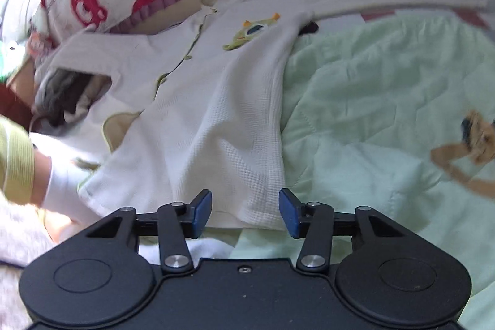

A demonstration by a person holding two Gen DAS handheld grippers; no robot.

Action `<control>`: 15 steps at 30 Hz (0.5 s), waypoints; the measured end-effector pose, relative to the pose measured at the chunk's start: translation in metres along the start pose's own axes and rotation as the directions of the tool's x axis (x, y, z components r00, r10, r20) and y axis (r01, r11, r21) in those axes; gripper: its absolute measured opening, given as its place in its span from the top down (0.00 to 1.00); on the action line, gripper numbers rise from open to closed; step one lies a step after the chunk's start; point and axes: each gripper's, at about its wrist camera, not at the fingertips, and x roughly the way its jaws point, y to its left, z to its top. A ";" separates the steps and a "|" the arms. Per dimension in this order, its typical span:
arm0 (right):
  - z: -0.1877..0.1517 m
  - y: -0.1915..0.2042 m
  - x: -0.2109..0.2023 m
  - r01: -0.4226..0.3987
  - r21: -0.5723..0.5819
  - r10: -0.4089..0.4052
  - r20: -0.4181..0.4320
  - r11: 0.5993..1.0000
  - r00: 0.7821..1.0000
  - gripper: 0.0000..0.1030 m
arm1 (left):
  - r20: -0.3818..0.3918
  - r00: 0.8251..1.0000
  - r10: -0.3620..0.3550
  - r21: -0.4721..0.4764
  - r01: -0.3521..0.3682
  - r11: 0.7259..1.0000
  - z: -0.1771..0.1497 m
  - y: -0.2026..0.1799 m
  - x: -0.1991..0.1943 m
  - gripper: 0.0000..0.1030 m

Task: Fold clothes

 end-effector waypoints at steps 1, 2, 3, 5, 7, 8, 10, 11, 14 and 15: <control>0.000 -0.004 0.007 0.009 0.037 -0.009 -0.014 0.999 1.000 0.41 | 0.000 1.000 0.001 -0.001 -0.001 1.000 0.001 0.000 0.001 0.93; 0.000 -0.009 0.015 0.023 0.075 -0.021 -0.027 0.997 0.999 0.41 | 0.004 1.000 0.001 -0.001 -0.001 1.000 0.002 0.000 0.002 0.93; -0.001 -0.014 0.022 0.038 0.114 -0.033 -0.041 0.993 0.999 0.41 | 0.014 1.000 -0.002 0.003 0.002 1.000 0.002 0.001 0.002 0.93; 0.005 -0.020 0.028 -0.040 0.150 0.052 -0.079 0.988 0.996 0.70 | 0.034 0.999 -0.042 0.010 0.041 0.999 0.003 0.002 -0.003 0.96; 0.012 -0.014 0.009 -0.255 0.121 0.264 -0.059 0.959 0.963 0.94 | 0.048 0.993 -0.105 -0.009 0.105 0.994 0.004 0.010 -0.017 0.97; 0.015 -0.011 -0.012 -0.342 0.106 0.344 0.000 0.934 0.939 0.93 | 0.068 0.990 -0.124 -0.032 0.126 0.991 0.003 0.016 -0.026 0.97; 0.020 -0.013 -0.044 -0.422 0.130 0.415 0.075 0.897 0.907 0.94 | 0.111 0.981 -0.156 -0.087 0.166 0.982 0.000 0.031 -0.043 0.97; 0.020 -0.019 -0.052 -0.378 0.141 0.370 0.080 0.915 0.925 0.94 | 0.122 0.979 -0.163 -0.107 0.176 0.978 -0.003 0.036 -0.046 0.97; 0.008 -0.031 -0.043 -0.204 0.146 0.206 -0.001 0.968 0.979 0.94 | 0.128 0.978 -0.164 -0.155 0.183 0.971 -0.013 0.046 -0.043 0.97; 0.003 -0.034 -0.038 -0.169 0.162 0.176 -0.026 0.972 0.984 0.94 | 0.133 0.977 -0.166 -0.173 0.188 0.967 -0.016 0.048 -0.042 0.97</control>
